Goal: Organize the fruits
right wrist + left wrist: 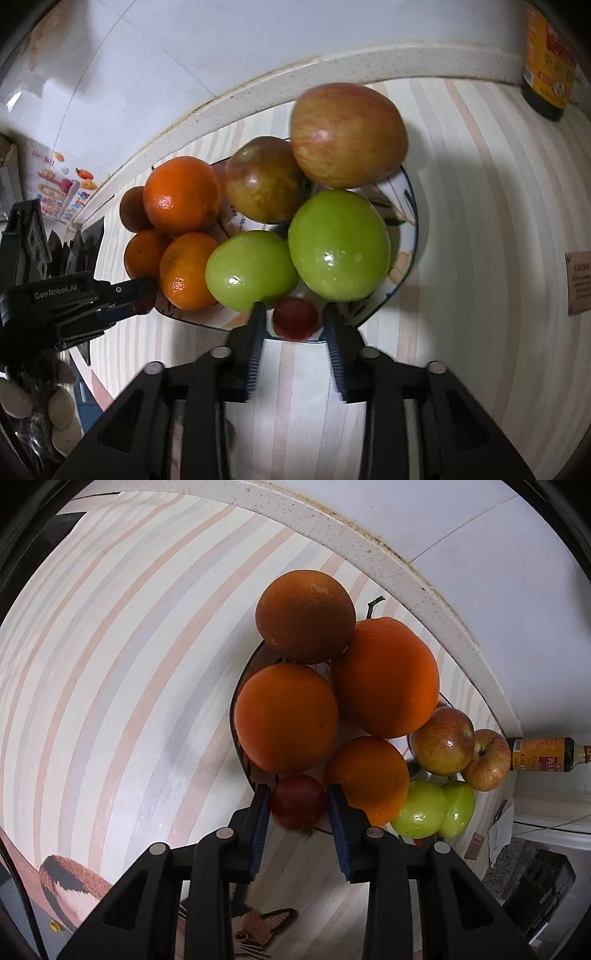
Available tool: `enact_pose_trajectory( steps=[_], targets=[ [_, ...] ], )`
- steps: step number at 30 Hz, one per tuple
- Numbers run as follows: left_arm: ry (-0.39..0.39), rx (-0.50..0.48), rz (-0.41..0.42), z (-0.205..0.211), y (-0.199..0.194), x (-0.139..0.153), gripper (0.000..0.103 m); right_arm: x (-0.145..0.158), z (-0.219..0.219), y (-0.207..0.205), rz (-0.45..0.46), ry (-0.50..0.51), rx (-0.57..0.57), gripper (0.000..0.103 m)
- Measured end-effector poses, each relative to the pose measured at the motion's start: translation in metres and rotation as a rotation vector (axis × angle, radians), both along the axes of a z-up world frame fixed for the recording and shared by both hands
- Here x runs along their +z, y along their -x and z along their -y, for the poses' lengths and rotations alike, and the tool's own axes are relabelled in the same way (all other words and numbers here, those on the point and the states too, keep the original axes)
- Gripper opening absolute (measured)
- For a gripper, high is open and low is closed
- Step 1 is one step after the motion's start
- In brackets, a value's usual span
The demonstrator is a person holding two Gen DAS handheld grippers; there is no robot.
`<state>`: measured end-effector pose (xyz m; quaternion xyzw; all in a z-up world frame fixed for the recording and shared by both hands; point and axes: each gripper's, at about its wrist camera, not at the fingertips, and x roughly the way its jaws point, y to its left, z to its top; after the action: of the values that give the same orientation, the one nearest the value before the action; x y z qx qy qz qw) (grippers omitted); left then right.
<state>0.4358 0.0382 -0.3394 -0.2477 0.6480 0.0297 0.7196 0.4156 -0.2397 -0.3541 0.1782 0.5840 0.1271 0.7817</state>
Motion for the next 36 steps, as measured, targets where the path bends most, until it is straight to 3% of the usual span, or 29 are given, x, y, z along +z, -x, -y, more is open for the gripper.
enact_pose_trajectory(
  steps=[1, 2, 3, 6, 7, 9, 12, 13, 16, 25, 36],
  targets=[
    [-0.018, -0.004, 0.003, 0.001, 0.001, 0.002, 0.032, 0.003, 0.001, 0.001, 0.008, 0.002, -0.003, 0.052],
    [-0.044, -0.012, 0.008, 0.002, 0.002, 0.005, 0.035, 0.007, 0.002, 0.003, 0.015, 0.008, -0.007, 0.068],
    [-0.061, -0.018, 0.009, 0.004, 0.003, 0.008, 0.047, 0.011, 0.004, 0.005, 0.02, 0.005, -0.009, 0.081],
    [-0.135, -0.047, 0.037, 0.008, 0.008, 0.021, 0.084, 0.024, 0.008, 0.01, 0.037, 0.03, -0.019, 0.084],
    [-0.163, -0.058, 0.049, 0.01, 0.01, 0.027, 0.087, 0.029, 0.009, 0.012, 0.041, 0.053, -0.025, 0.085],
    [-0.231, -0.082, 0.073, 0.014, 0.016, 0.039, 0.087, 0.039, 0.011, 0.014, 0.043, 0.122, -0.032, 0.098],
    [-0.322, -0.114, 0.104, 0.017, 0.027, 0.054, 0.09, 0.052, 0.012, 0.015, 0.045, 0.231, -0.027, 0.098],
    [-0.344, -0.125, 0.117, 0.019, 0.032, 0.059, 0.097, 0.055, 0.013, 0.016, 0.048, 0.245, -0.027, 0.098],
    [-0.386, -0.145, 0.147, 0.025, 0.043, 0.073, 0.099, 0.071, 0.013, 0.022, 0.074, 0.291, -0.021, 0.098],
    [-0.414, -0.186, 0.286, 0.04, 0.094, 0.133, 0.099, 0.13, 0.009, 0.074, 0.152, 0.322, -0.04, 0.098],
    [-0.455, -0.283, 0.493, 0.037, 0.206, 0.217, 0.099, 0.22, -0.012, 0.201, 0.284, 0.346, -0.122, 0.098]
  ],
)
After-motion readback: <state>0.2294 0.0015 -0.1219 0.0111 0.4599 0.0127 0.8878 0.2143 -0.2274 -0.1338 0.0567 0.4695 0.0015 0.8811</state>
